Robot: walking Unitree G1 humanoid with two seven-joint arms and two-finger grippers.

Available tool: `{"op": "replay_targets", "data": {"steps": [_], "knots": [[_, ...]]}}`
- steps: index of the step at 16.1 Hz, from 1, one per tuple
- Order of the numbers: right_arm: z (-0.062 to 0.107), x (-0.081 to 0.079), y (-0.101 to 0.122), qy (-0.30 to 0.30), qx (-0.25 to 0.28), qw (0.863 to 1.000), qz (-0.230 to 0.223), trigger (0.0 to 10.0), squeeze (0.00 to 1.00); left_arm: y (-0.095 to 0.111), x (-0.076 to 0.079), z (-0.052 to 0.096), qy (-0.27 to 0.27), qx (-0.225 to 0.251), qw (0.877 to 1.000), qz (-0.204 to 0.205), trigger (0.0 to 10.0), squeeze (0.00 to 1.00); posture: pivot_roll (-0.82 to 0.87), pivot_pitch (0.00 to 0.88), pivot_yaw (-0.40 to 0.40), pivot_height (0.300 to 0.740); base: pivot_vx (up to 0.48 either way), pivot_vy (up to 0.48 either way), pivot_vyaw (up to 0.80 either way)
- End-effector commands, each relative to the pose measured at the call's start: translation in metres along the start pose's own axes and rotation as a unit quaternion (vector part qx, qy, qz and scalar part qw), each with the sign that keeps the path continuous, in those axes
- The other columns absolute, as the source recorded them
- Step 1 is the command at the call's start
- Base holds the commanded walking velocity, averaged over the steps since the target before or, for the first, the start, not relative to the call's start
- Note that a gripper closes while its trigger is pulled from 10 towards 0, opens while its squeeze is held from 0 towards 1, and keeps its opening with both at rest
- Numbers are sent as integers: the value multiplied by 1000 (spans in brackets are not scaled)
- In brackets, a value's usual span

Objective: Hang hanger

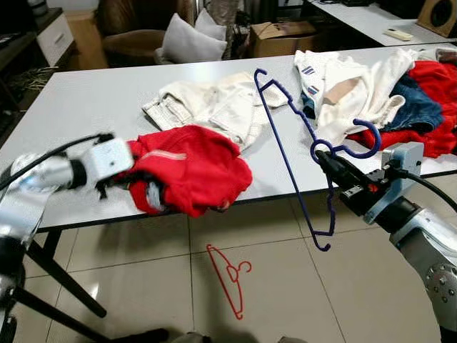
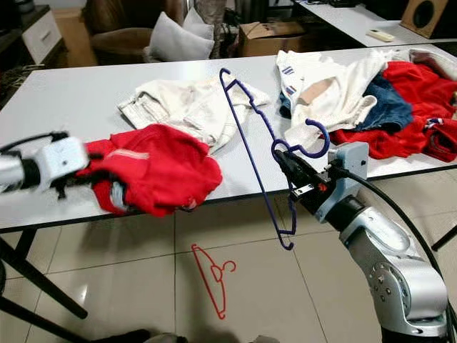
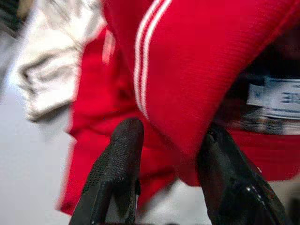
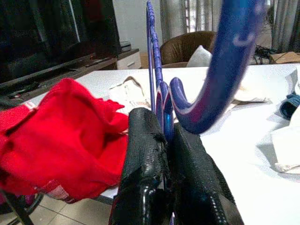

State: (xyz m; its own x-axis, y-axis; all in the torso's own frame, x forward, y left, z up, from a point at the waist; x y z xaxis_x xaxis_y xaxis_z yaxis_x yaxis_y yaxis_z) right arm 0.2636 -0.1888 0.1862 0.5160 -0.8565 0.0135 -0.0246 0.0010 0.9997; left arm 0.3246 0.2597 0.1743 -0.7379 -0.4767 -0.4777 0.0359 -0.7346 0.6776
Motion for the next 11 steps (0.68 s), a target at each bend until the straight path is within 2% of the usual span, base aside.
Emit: {"op": "replay_targets", "data": {"steps": [1, 3, 4, 5, 6, 8, 9, 11], "knots": [[0, 1, 5, 0, 8, 1000, 6, 0, 0, 0, -2, 9, -6, 1, 1000, 17, 10000, 0, -201, 0, 56, 710, 0, 0, 0], [-1, 1, 5, 1, 9, 1000, 6, 0, 0, -11, 6, 13, -19, -8, 998, 57, 10000, 0, -200, 0, 58, 710, 0, 0, 0], [-1, 1, 5, 1, 10, 1000, 6, 0, 0, -16, 8, 14, -17, -8, 996, 83, 8706, 0, -200, 0, 58, 710, 0, 0, 0], [-1, 1, 5, 2, 10, 1000, 6, 0, 0, -23, 8, 14, 4, -4, 992, 128, 1176, 0, -200, 0, 58, 710, 0, 0, 0], [-1, 0, 5, 2, 11, 1000, 5, 0, 0, -31, 7, 13, 24, -9, 988, 155, 0, 0, -200, 0, 58, 710, 0, 0, 0], [-1, 0, 5, 2, 11, 1000, 4, 0, 0, -35, 8, 9, 51, 7, 981, 185, 0, 0, -200, 0, 58, 710, 0, 0, 0], [-1, 0, 5, 1, 11, 1000, 4, 0, 0, -30, 6, 3, 79, 43, 973, 212, 0, 0, -198, 0, 57, 710, 0, 0, 0], [1, 0, 7, 8, 13, 1000, 6, 0, 0, -7, 1, -6, 96, 104, 960, 243, 0, 0, -198, 0, 53, 710, 0, 0, 0]]}}
Point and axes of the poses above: a point about 5 cm out from each wrist's last joint towards the gripper, its own z axis pointing back from the gripper into the wrist, its own y axis along the axis of the wrist's last joint, x = y × z, the point moved 1 cm from there along -z, pointing out of the wrist towards the gripper, and after that the axes turned 8 degrees about z, right-handed, at the moved point
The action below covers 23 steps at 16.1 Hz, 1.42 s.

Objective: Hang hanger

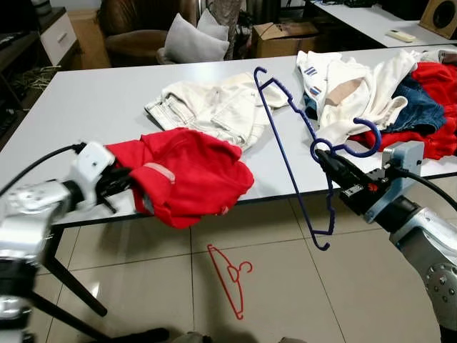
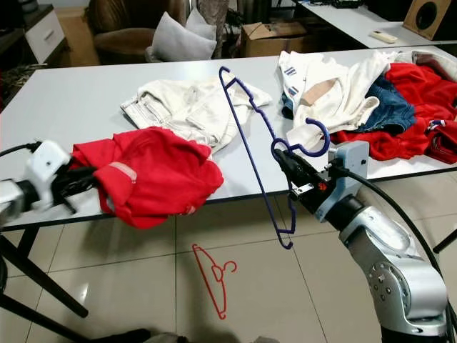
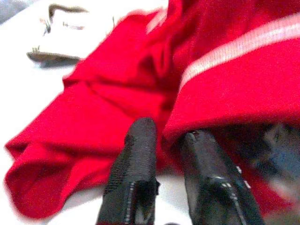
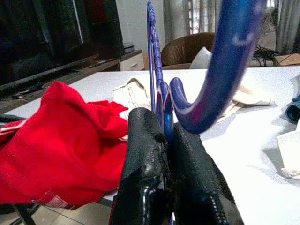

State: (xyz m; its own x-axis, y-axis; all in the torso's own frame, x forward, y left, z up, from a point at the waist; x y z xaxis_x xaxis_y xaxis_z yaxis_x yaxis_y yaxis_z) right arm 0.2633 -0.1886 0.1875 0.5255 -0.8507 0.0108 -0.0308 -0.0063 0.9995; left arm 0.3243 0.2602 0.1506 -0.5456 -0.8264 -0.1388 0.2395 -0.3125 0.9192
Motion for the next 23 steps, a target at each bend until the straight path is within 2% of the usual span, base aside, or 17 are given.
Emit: {"op": "replay_targets", "data": {"steps": [1, 4, 6, 7, 9, 11, 13, 15, 17, 18, 19, 20, 21, 22, 23], "knots": [[2, 0, 7, 7, 11, 1000, 8, 0, 0, 19, -3, 0, 7, 33, 999, -4, 0, 0, -198, 0, 53, 710, 0, 0, 0], [18, -8, 10, 54, -2, 998, 21, 0, 0, 43, 8, -22, -19, 79, 997, 5, 0, 0, -207, 0, 65, 710, 0, 0, 0], [27, -15, 9, 85, -19, 996, 30, 0, 0, 60, 14, -35, -24, 100, 995, -7, 0, 0, -216, 0, 79, 710, 0, 0, 0], [34, -21, 10, 107, -26, 993, 32, 0, 0, 74, 17, -42, -22, 117, 993, -13, 0, 0, -225, 0, 90, 710, 0, 0, 0], [47, -36, 12, 173, -44, 984, 16, 0, 0, 117, 9, -52, 31, 165, 985, -34, 0, 0, -232, 0, 97, 710, 0, 0, 0], [51, -49, 7, 218, -69, 974, 0, 0, 0, 144, 12, -54, 28, 189, 980, -64, 0, 0, -239, 0, 106, 710, 0, 0, 0], [47, -59, 1, 232, -79, 969, -4, 0, 0, 170, 15, -50, 20, 212, 971, -105, 0, 0, -243, 0, 111, 710, 0, 0, 0], [41, -58, 0, 225, -77, 971, -4, 0, 0, 177, 15, -48, 20, 214, 967, -135, 0, 0, -243, 0, 111, 710, 0, 0, 0], [23, -51, -11, 201, -109, 973, 7, 0, 0, 184, 16, -46, 22, 206, 959, -193, 0, 0, -234, 0, 105, 710, 0, 0, 0], [19, -49, -16, 194, -126, 973, 14, 0, 0, 184, 15, -46, 29, 201, 958, -203, 0, 0, -234, 0, 105, 710, 0, 0, 0], [6, -30, -30, 143, -175, 972, 57, 0, 0, 183, 3, -41, 61, 184, 954, -228, 0, 0, -230, 0, 100, 710, 0, 0, 0], [-1, -16, -34, 104, -187, 973, 80, 0, 0, 184, -5, -35, 80, 180, 951, -238, 0, 0, -230, 0, 100, 710, 0, 0, 0], [-11, 1, -30, 60, -178, 977, 97, 0, 0, 190, -15, -26, 104, 182, 945, -250, 0, 0, -228, 0, 99, 710, 0, 0, 0], [-15, 10, -27, 37, -170, 978, 113, 0, 0, 194, -20, -21, 118, 184, 942, -256, 0, 0, -228, 0, 99, 710, 0, 0, 0], [-28, 31, -11, -18, -129, 982, 136, 0, 0, 205, -35, -6, 159, 184, 930, -276, 0, 0, -225, 0, 98, 710, 0, 0, 0]]}}
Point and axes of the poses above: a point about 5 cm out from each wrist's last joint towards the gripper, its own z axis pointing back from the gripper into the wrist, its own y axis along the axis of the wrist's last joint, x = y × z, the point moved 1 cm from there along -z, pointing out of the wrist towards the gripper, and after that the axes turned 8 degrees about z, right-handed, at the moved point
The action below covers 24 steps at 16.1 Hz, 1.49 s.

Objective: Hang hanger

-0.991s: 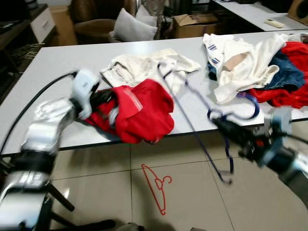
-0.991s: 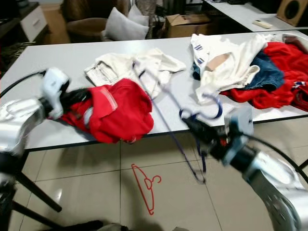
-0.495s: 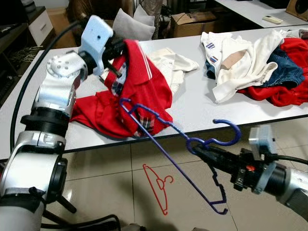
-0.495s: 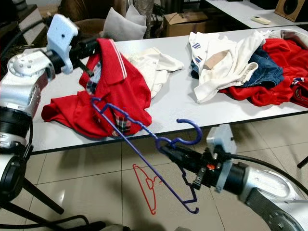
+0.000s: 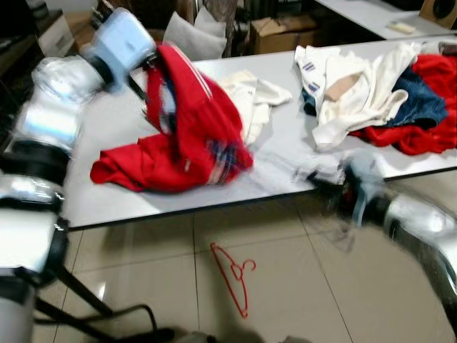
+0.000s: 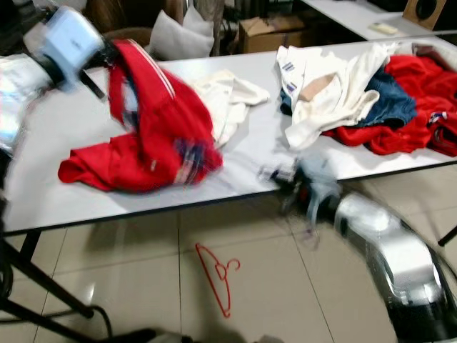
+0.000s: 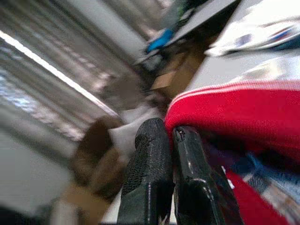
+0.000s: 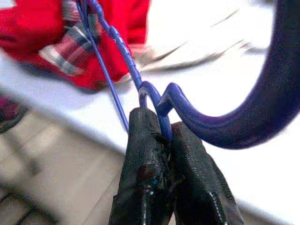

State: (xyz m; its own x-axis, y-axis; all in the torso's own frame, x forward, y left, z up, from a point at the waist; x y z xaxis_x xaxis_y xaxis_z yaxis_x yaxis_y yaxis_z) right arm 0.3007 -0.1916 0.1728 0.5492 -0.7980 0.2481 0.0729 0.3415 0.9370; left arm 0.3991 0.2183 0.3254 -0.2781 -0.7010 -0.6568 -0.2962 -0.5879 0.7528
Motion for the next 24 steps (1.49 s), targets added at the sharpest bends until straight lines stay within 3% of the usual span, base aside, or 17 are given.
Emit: {"op": "replay_targets", "data": {"steps": [1, 3, 4, 6, 7, 8, 11, 12, 15, 18, 22, 24], "knots": [[0, 28, 16, -77, 43, 996, 7, 0, 0, 16, -31, 10, 55, 11, 998, -34, 0, 0, -216, 0, 92, 710, 0, 0, 0], [-1, 44, 35, -100, 97, 990, 7, 0, 0, 26, -48, 17, 71, 22, 996, -47, 0, 0, -200, 0, 82, 710, 0, 0, 0], [0, 44, 43, -88, 123, 988, 3, 0, 0, 32, -50, 18, 67, 31, 996, -48, 0, 0, -200, 0, 82, 710, 0, 0, 0], [1, 23, 47, -8, 153, 988, 2, 0, 0, 34, -40, 13, 42, 40, 998, -39, 0, 0, -200, 0, 82, 710, 0, 0, 0], [9, -5, 53, 78, 185, 980, -16, 0, 0, 32, -21, 0, 14, 43, 999, -24, 0, 0, -198, 0, 84, 710, 0, 0, 0], [15, -17, 56, 117, 197, 973, -22, 0, 0, 30, -10, -7, -3, 38, 999, -23, 0, 0, -201, 0, 87, 710, 0, 0, 0], [26, -34, 56, 160, 198, 967, -31, 0, 0, 22, 7, -18, -26, 11, 999, -29, 0, 0, -213, 0, 98, 710, 0, 0, 0], [30, -41, 54, 172, 195, 965, -42, 0, 0, 17, 22, -25, -49, -4, 998, -39, 0, 0, -219, 0, 101, 710, 0, 0, 0], [21, -44, 41, 151, 155, 974, -69, 0, 0, 23, 46, -35, -91, 9, 995, -33, 0, 0, -227, 0, 107, 710, 0, 0, 0], [11, -50, 36, 156, 137, 973, -98, 0, 0, 30, 65, -42, -119, 17, 992, -49, 0, 0, -228, 0, 104, 710, 0, 0, 0], [1, -48, 28, 131, 109, 975, -141, 0, 0, 34, 74, -44, -132, 20, 989, -61, 0, 0, -221, 0, 87, 710, 0, 0, 0], [-3, -48, 27, 118, 118, 965, -204, 0, 0, 37, 82, -43, -149, 20, 986, -76, 0, 0, -223, 0, 86, 710, 0, 0, 0]]}}
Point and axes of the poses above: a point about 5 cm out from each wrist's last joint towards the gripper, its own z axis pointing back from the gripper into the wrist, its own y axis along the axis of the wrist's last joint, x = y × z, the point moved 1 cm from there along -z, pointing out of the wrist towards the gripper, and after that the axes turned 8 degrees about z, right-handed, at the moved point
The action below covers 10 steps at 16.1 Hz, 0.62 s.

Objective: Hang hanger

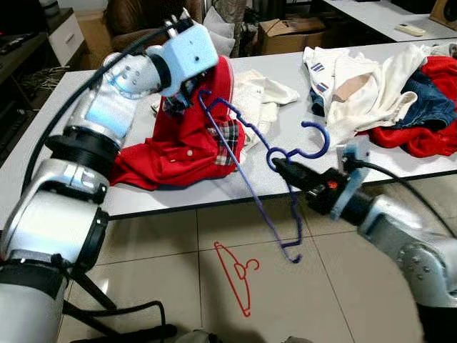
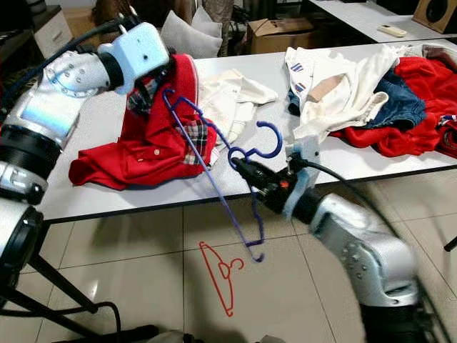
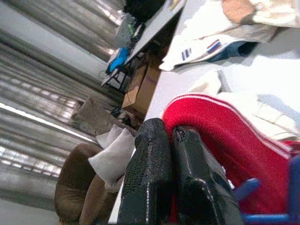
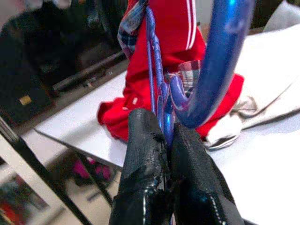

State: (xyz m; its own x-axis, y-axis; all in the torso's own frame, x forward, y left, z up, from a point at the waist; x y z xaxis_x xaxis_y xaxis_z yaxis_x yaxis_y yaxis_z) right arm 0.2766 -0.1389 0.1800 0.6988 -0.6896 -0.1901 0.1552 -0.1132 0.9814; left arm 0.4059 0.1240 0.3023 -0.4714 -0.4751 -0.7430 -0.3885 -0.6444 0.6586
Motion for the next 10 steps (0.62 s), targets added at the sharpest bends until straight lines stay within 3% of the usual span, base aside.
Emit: {"op": "replay_targets", "data": {"steps": [1, 6, 10], "knots": [[-1, 1, 8, -2, 30, 999, -33, 0, 0, 1, 7, -1, -19, -7, 1000, -17, 0, 0, -223, 0, 84, 710, 0, 0, 0], [1, -16, 23, 51, 97, 988, -106, 0, 0, -3, 25, -7, -30, -20, 999, -29, 0, 0, -227, 0, 85, 710, 0, 0, 0], [-3, -16, 5, 12, 61, 981, -181, 0, 0, 7, 29, -11, -26, -12, 999, -25, 0, 0, -235, 0, 96, 710, 0, 0, 0]]}}
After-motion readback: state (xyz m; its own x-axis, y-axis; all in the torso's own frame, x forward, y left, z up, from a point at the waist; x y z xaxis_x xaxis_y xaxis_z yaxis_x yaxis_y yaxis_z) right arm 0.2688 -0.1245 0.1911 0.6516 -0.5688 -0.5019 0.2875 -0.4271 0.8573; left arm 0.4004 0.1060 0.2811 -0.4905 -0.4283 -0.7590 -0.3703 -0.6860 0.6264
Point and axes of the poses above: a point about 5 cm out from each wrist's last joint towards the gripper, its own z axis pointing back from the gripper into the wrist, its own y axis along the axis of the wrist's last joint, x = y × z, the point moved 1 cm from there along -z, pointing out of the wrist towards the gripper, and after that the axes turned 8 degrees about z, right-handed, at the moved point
